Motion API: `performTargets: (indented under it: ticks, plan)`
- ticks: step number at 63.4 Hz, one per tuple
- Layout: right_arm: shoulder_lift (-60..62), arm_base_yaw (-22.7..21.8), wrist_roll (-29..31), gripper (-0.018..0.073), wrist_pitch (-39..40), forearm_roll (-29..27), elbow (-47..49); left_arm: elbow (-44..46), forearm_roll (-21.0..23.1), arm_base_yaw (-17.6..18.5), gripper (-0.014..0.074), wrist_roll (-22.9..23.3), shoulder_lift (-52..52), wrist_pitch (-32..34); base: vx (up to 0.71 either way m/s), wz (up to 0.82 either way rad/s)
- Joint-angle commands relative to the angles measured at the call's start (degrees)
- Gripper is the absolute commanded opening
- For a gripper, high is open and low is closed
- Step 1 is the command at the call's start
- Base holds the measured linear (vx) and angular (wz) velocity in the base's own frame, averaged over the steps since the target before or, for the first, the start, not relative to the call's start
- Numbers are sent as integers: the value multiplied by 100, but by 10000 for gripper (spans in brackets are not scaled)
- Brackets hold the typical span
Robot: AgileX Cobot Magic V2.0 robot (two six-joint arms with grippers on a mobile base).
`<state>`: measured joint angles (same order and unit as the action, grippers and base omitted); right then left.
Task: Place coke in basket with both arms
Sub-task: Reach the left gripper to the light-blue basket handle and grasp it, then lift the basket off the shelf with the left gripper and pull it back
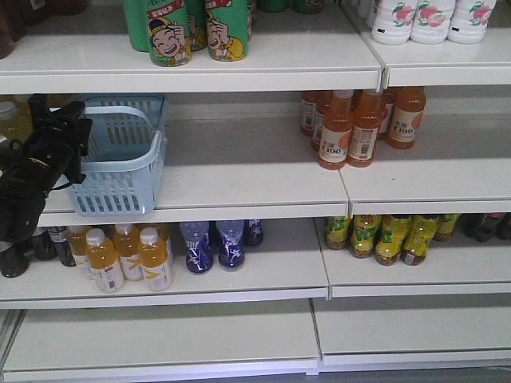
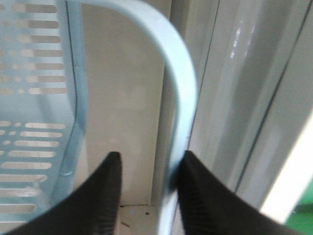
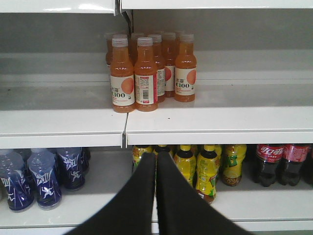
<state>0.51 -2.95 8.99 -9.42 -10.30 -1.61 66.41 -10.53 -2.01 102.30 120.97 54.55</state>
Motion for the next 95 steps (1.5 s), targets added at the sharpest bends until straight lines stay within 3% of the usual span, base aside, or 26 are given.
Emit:
performTargets:
  ticks: [1, 10, 23, 36, 47, 54, 59, 75, 95]
  plan:
    - [102, 9, 38, -5, 405, -1, -85, 159, 80, 18, 109, -10, -318, 420, 0, 0]
    - [102, 9, 38, -5, 405, -1, -85, 153, 80, 18, -9, -10, -318, 578, 0, 0]
    - [102, 9, 38, -5, 405, -1, -85, 146, -2, 18, -8, -11, -318, 1029, 0, 0]
    - [102, 9, 38, -5, 405, -1, -85, 33, -776, 18, -8, 15, -324, 1693, 0, 0]
    - [102, 9, 38, -5, 405, -1, -85, -565, -1135, 18, -8, 595, -335, 2110, 0, 0]
    - [102, 9, 38, -5, 405, -1, -85, -1085, -1157, 18, -8, 755, -335, 2446, 0, 0]
    - [102, 9, 38, -5, 405, -1, -85, -1438, -1405, 18, -8, 818, -447, 2441, 0, 0]
    - [102, 9, 38, -5, 405, -1, -85, -2019, -2751, 18, -8, 900, -1015, 2441, 0, 0]
    - [102, 9, 38, -5, 405, -1, -85, -2012, -5028, 70, -8, 1448, -2241, 2441, 0, 0]
